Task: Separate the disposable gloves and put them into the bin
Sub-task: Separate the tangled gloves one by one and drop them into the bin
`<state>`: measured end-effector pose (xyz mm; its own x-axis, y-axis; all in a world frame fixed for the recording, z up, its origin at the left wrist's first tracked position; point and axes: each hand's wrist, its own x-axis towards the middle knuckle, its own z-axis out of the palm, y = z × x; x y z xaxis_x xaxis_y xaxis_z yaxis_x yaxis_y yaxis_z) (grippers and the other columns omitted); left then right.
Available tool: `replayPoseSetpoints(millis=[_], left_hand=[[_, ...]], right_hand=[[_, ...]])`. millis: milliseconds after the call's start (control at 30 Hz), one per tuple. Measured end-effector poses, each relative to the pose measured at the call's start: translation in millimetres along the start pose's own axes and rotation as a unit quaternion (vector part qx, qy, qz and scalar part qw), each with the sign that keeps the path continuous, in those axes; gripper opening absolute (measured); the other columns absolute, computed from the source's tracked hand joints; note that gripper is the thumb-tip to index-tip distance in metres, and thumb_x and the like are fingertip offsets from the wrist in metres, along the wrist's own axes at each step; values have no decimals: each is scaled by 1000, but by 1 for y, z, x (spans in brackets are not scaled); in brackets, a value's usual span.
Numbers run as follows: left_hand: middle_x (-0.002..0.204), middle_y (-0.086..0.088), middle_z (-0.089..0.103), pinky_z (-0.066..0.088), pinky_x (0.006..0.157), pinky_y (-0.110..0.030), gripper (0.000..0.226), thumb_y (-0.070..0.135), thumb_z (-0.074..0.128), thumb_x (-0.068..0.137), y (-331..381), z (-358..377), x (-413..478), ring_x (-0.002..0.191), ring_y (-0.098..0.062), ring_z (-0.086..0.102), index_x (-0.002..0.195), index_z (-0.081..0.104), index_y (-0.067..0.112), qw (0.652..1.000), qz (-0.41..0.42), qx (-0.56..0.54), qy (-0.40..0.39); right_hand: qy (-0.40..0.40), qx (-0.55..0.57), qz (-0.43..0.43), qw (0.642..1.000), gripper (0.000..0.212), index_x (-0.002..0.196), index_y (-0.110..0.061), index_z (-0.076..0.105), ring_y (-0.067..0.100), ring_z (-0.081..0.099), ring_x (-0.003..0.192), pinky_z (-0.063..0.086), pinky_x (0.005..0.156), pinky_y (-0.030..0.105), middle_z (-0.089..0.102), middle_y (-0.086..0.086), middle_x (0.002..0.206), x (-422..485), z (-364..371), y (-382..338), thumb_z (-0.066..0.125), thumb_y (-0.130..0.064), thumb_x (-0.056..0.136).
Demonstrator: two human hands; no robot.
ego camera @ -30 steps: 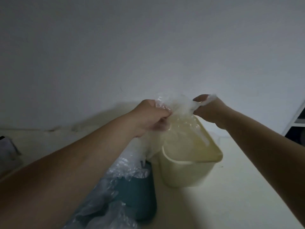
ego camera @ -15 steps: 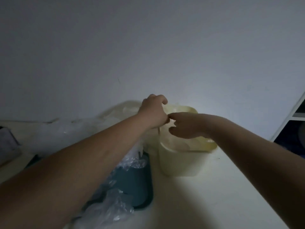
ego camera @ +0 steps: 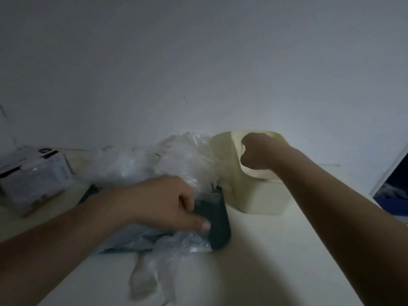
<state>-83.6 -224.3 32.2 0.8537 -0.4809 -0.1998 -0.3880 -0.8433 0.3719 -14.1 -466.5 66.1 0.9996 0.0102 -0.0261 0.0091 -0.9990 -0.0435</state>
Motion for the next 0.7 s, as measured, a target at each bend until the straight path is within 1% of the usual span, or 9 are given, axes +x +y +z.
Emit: replayPoseSetpoints(millis=[67, 133, 200, 333, 400, 467, 533, 600, 700], left_hand=[[82, 2, 68, 51, 65, -35, 71, 91, 68, 62, -5, 25, -10, 75, -18, 67, 87, 67, 24, 995, -23, 82, -56], [76, 5, 56, 39, 60, -31, 50, 73, 70, 80, -11, 50, -13, 65, -14, 54, 76, 53, 26, 992, -18, 116, -53], [71, 6, 51, 35, 58, -30, 41, 49, 67, 95, -24, 60, -18, 60, -10, 45, 71, 48, 22, 998, -18, 63, -12], [62, 7, 47, 39, 61, -29, 34, 25, 63, 98, -50, 38, -34, 59, -8, 47, 67, 51, 18, 977, -28, -171, 127], [71, 6, 67, 48, 65, -26, 26, 14, 64, 100, -55, 27, -43, 69, -9, 61, 74, 65, 19, 918, -45, -332, 211], [87, -4, 76, 52, 66, -22, 22, 0, 60, 101, -55, 20, -48, 79, -14, 69, 90, 73, 13, 842, -27, -478, 248], [96, -10, 77, 56, 70, -22, 25, -13, 55, 96, -52, 19, -50, 86, -17, 74, 104, 72, 2, 771, 16, -584, 256], [103, -17, 79, 60, 73, -25, 36, -18, 59, 90, -54, 22, -49, 93, -22, 76, 117, 72, 2, 717, 16, -638, 281], [110, -17, 77, 59, 78, -31, 39, -12, 72, 83, -64, 30, -44, 99, -26, 74, 120, 72, 1, 713, 22, -638, 290]], right_hand=[[108, 30, -24, 993, 45, 131, -17, 62, 27, 64, 114, 53, 90, 36, 66, 4, 127, -20, 1, -22, 50, -13, 89], [193, 97, -91, 972, 47, 131, -23, 66, 25, 63, 115, 55, 93, 39, 65, 1, 127, -39, 12, -48, 48, -12, 89], [223, 190, -171, 941, 43, 128, -24, 71, 19, 66, 112, 57, 95, 40, 70, -3, 125, -52, 29, -68, 47, -12, 94], [112, 429, -196, 875, 30, 118, -24, 76, 9, 73, 96, 60, 95, 39, 78, -9, 105, -57, 51, -79, 57, -15, 98], [39, 526, -184, 830, 21, 118, -26, 75, 10, 73, 99, 60, 96, 42, 78, -9, 106, -58, 55, -80, 66, -31, 100], [-54, 589, -170, 788, 35, 120, -26, 72, 12, 73, 106, 60, 97, 44, 77, -6, 113, -55, 57, -85, 68, -49, 94], [-134, 632, -174, 743, 51, 122, -19, 72, 22, 74, 109, 58, 100, 48, 77, 4, 116, -53, 61, -92, 68, -55, 87], [-173, 663, -185, 705, 55, 121, -10, 73, 27, 74, 103, 59, 96, 46, 77, 12, 112, -48, 61, -103, 70, -49, 83], [-155, 683, -196, 687, 33, 108, -3, 76, 28, 69, 84, 61, 75, 36, 75, 16, 97, -39, 61, -117, 75, -28, 87]])
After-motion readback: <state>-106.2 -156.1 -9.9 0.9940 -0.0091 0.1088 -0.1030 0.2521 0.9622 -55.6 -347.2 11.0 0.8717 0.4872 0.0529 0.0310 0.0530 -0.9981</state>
